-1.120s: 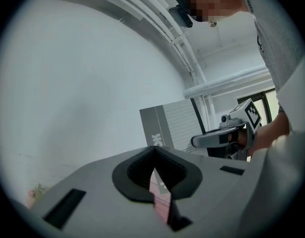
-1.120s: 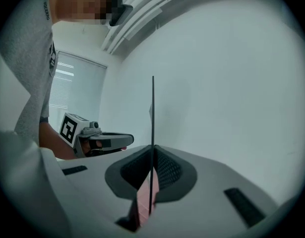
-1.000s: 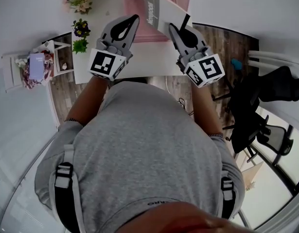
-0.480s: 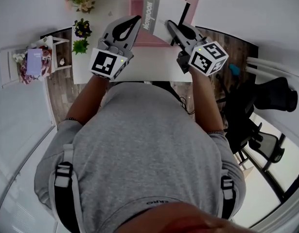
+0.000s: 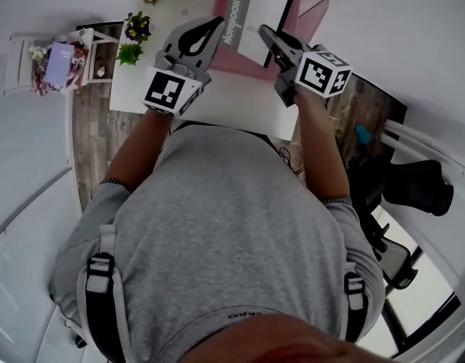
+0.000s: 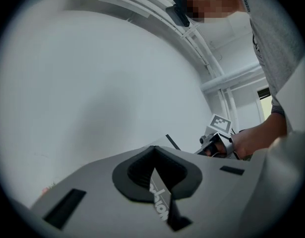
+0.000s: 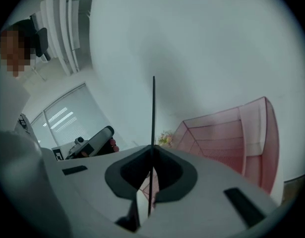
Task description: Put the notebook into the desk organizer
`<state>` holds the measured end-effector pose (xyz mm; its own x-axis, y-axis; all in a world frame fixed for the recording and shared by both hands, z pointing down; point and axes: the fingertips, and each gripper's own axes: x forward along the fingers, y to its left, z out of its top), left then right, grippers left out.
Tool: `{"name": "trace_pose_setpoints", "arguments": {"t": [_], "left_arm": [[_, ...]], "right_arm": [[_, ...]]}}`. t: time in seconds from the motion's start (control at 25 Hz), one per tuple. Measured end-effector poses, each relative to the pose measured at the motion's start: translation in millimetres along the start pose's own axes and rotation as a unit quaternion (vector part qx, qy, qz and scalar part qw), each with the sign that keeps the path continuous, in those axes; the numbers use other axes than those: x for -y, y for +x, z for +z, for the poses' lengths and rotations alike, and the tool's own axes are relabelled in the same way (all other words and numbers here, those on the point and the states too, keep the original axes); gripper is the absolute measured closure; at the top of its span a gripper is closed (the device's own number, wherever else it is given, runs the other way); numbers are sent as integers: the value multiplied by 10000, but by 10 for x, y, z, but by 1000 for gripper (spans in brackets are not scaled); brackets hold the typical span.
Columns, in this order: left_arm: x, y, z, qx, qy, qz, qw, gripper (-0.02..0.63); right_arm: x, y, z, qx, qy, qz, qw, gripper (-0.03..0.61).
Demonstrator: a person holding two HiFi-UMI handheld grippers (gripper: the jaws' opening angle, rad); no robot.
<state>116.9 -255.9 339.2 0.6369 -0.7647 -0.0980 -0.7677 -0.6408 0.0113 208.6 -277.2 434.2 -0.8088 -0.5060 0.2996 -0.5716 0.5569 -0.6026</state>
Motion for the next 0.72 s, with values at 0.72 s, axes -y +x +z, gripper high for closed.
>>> {"name": "trace_pose_setpoints", "arguments": {"t": [0.72], "left_arm": [[-72,262,-25,39,129,302,9995,595]], "right_arm": [[351,367,18,-509,725,21,9961,561]]}}
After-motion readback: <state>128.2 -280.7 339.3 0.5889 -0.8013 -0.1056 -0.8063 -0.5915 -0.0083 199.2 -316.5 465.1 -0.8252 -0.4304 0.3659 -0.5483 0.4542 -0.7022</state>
